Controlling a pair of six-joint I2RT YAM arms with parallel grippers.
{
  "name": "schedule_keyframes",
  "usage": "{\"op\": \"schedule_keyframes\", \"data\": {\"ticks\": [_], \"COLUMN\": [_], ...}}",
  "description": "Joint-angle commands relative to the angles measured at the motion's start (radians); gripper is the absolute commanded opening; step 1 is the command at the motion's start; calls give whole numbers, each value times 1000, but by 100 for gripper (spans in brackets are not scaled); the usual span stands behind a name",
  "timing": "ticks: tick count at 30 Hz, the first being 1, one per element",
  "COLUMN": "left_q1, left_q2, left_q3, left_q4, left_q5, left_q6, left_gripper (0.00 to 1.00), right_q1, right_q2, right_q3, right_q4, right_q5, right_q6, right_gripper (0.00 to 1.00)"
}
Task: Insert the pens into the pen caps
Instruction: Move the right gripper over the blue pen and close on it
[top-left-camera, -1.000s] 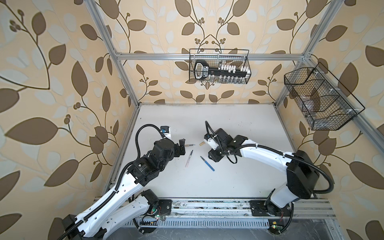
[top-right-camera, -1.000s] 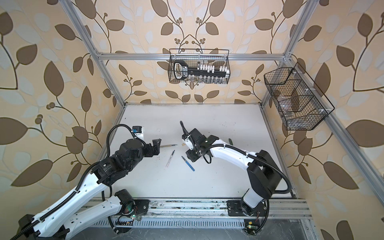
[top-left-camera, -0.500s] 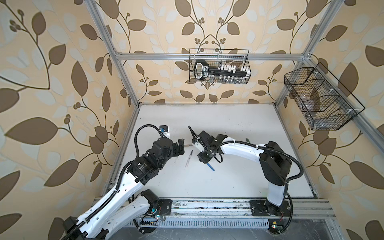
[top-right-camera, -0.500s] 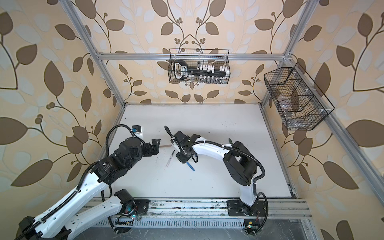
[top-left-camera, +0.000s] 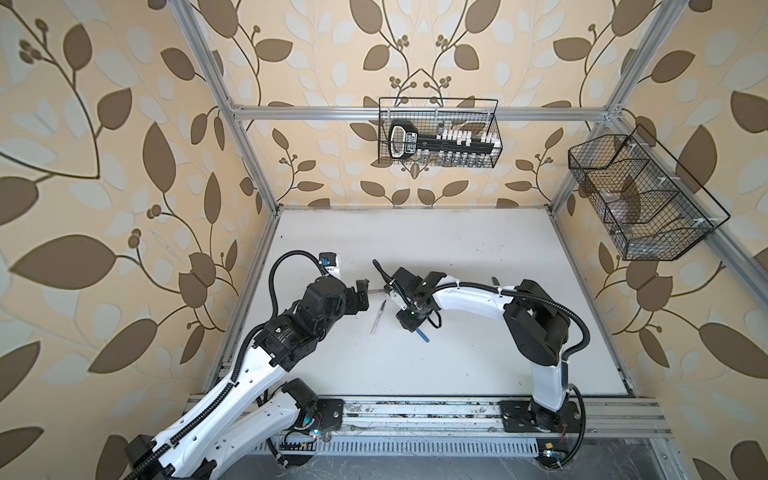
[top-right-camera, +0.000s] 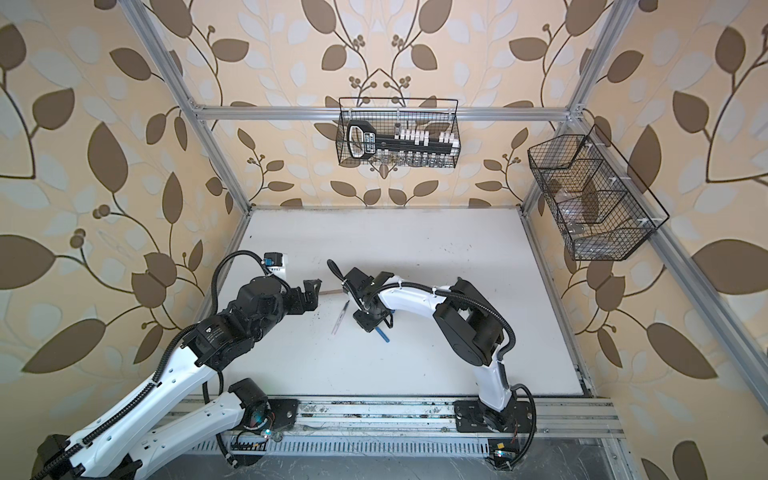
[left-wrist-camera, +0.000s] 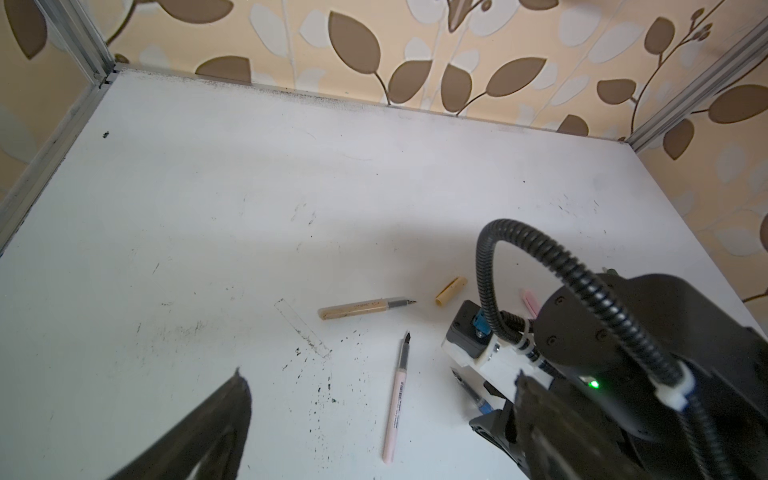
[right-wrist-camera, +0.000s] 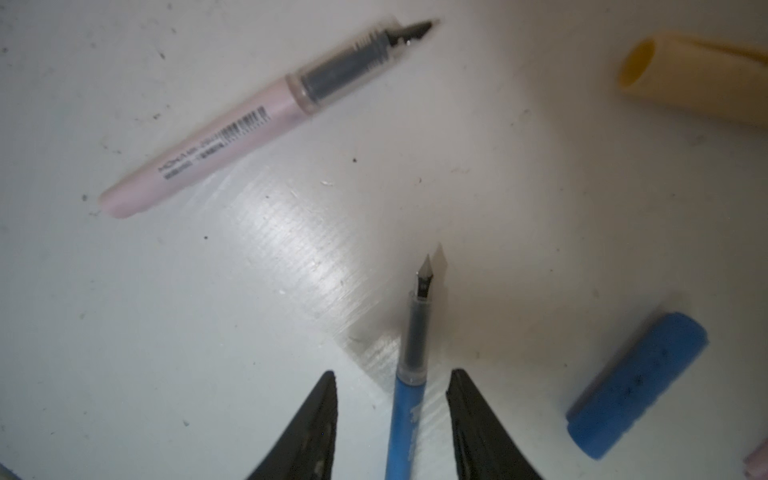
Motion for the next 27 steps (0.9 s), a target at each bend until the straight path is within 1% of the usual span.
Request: {"op": "schedule_keyframes", "data": {"ticks": [1, 11, 23, 27], "left_q1": [9, 9, 9, 9], "left_q2": [5, 1, 1, 4], "left_q3": [1, 1, -3, -5], "left_q4": [17, 9, 9, 16], "left_q5": [9, 8, 8, 14], "left_q6": [4, 7, 10, 9], "left_gripper": [99, 99, 99, 99], "right_q1": [5, 4, 3, -4], "right_q2": [25, 60, 67, 48], "right_q3": [24, 35, 31, 17], "right_q4": [-17, -11, 2, 18], "right_q5": [14, 18, 24, 9], "right_q6": [8, 16, 21, 18], "right_gripper": [44, 39, 23, 20]}}
